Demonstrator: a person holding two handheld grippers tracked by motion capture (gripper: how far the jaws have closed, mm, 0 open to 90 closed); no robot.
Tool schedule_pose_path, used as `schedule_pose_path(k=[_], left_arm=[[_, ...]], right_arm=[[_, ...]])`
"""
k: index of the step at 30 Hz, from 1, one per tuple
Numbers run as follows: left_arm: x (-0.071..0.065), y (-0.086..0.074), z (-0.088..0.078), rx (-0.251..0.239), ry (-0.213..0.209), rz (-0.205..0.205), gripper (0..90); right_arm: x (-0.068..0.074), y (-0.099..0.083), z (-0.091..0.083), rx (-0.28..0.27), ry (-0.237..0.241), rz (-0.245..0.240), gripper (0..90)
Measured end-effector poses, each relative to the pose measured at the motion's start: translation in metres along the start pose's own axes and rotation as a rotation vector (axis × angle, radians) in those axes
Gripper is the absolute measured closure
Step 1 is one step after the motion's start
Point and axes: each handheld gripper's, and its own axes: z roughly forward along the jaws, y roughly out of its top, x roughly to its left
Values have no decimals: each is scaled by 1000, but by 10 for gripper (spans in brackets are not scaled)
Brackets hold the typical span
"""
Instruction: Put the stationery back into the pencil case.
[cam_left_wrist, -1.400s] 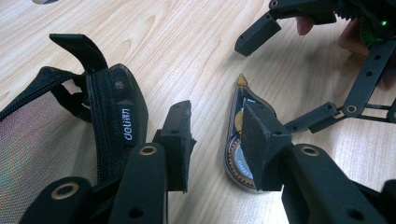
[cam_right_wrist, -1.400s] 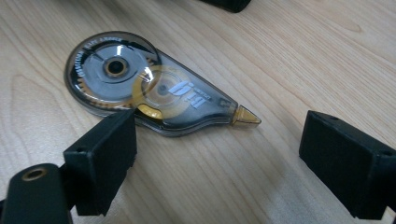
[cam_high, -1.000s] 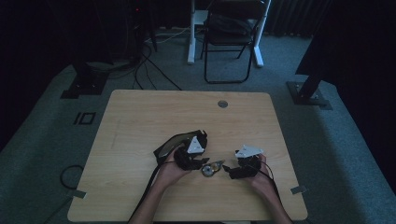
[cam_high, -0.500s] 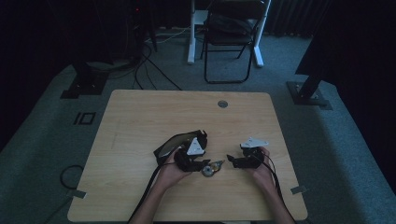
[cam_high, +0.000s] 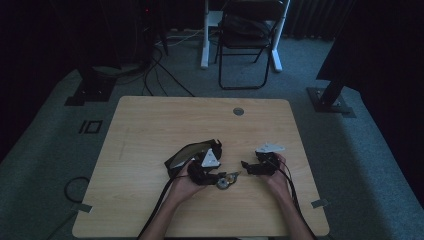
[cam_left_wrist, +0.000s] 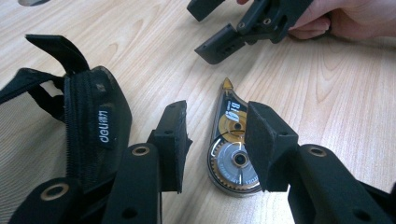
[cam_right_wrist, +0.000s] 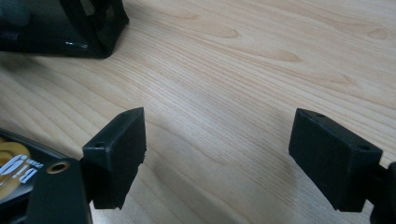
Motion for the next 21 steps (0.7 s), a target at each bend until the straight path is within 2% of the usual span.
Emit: schedule_pose_path(k=[21], left_arm=[[-8, -6, 14, 38, 23, 3, 500]], right_arm=[[0, 0, 4, 21, -13, -10, 164]])
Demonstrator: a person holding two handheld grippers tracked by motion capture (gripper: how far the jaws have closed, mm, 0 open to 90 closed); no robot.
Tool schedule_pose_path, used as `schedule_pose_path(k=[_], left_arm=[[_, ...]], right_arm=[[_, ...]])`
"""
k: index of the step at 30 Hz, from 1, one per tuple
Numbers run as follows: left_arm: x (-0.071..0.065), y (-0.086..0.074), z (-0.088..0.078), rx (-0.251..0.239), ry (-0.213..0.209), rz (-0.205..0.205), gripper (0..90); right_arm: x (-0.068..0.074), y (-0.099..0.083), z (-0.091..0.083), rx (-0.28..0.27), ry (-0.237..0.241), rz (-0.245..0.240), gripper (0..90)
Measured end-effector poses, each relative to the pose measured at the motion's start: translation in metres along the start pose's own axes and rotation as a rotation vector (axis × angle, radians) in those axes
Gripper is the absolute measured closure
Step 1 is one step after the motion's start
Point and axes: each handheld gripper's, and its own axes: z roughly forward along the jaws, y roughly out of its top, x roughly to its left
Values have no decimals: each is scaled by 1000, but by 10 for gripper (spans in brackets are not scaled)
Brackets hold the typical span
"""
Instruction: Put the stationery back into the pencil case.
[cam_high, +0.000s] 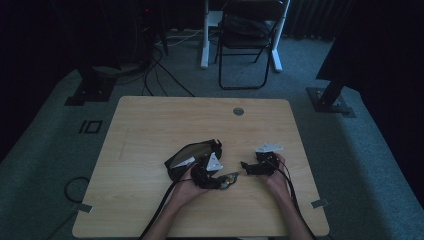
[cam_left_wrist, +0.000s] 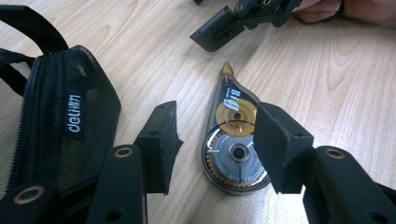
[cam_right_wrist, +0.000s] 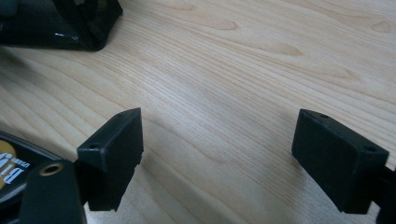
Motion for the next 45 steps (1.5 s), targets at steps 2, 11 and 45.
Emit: schedule_pose_path(k=[2, 11, 45], left_arm=[[-1, -1, 2, 2, 2, 3, 491], [-6, -2, 7, 5, 4, 7, 450], [-15, -9, 29, 72, 3, 11, 333]], right_arm=[[0, 0, 0, 4, -2, 4, 164], [-1, 1, 2, 18, -3, 4, 162], [3, 1, 3, 36, -10, -29, 144]])
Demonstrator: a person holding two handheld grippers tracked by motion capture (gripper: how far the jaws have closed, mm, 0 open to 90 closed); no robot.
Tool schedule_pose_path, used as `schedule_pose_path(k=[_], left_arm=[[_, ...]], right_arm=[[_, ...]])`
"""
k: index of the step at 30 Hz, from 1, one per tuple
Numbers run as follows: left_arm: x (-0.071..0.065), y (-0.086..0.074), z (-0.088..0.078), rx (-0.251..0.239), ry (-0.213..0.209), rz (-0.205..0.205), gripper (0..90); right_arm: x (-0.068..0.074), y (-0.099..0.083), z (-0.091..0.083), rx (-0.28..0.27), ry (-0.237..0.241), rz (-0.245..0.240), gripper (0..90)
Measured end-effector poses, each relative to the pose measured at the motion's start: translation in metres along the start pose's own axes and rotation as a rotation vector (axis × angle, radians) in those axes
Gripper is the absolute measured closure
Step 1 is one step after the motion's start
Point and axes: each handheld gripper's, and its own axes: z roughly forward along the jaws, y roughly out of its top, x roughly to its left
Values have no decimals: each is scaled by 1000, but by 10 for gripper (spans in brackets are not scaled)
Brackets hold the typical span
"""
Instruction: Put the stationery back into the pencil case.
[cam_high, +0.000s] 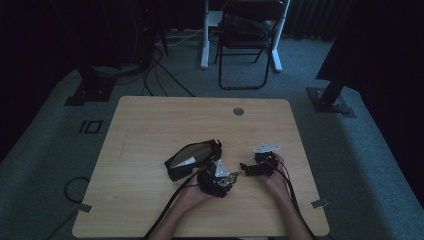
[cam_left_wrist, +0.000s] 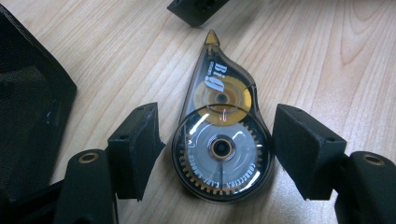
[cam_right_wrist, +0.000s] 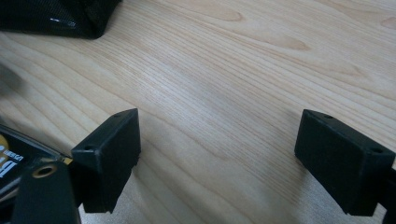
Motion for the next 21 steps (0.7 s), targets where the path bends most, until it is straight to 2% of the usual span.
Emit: schedule_pose_path(k=[10, 18, 21], left_arm=[[0, -2, 2, 11, -4, 5, 342], [3, -3, 3, 8, -48, -12, 360], [3, -3, 2, 9, -53, -7, 368]], right_arm=[[-1, 0, 0, -2, 4, 4, 143], [-1, 0, 0, -1, 5, 5, 143], [-1, 0, 0, -1, 5, 5, 143]])
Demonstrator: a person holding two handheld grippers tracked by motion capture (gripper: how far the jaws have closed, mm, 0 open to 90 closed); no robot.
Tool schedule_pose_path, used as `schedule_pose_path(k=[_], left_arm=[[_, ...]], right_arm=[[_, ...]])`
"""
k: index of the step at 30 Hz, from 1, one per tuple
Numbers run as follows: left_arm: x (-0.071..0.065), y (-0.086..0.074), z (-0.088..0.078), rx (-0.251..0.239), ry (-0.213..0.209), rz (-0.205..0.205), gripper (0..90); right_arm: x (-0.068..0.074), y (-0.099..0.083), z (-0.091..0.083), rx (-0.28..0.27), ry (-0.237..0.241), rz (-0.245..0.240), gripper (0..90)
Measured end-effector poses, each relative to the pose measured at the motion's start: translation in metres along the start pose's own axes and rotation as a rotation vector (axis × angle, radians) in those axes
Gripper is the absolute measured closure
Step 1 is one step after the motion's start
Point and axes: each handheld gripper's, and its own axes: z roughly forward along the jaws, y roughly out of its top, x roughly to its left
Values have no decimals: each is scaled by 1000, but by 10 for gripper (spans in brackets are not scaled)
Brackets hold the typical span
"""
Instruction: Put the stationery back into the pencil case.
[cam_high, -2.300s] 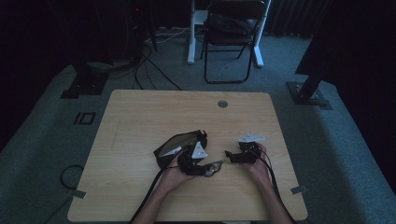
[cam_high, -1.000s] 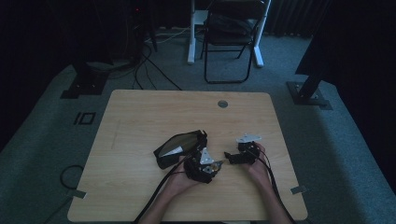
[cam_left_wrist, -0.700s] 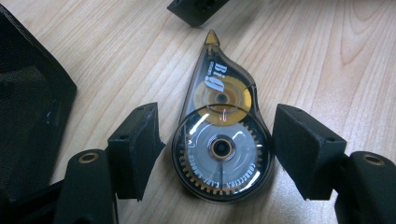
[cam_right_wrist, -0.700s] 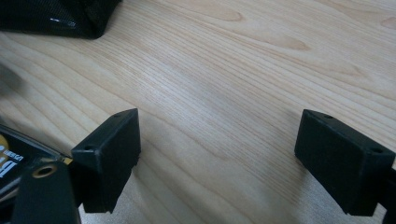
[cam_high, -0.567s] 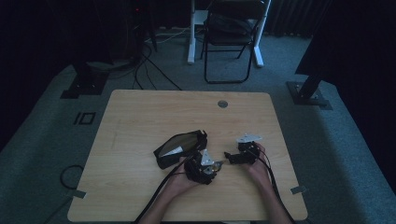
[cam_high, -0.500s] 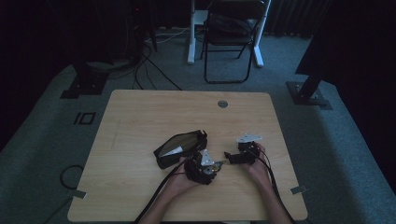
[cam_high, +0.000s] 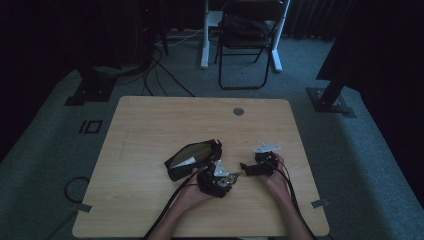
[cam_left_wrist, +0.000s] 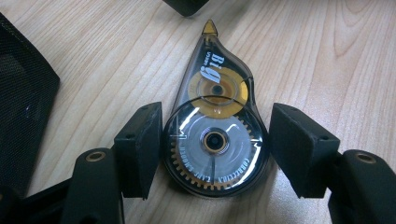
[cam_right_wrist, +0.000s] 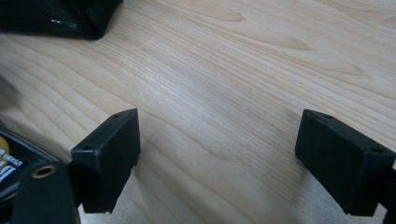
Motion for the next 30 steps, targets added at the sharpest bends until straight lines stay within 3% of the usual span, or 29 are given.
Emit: schedule_pose_path(k=[17, 30], left_arm=[[0, 0, -2, 11, -12, 18, 417], [1, -2, -6, 1, -13, 8, 418]], right_arm=[[0, 0, 0, 0, 0, -1, 143], [0, 0, 0, 0, 1, 0, 143]])
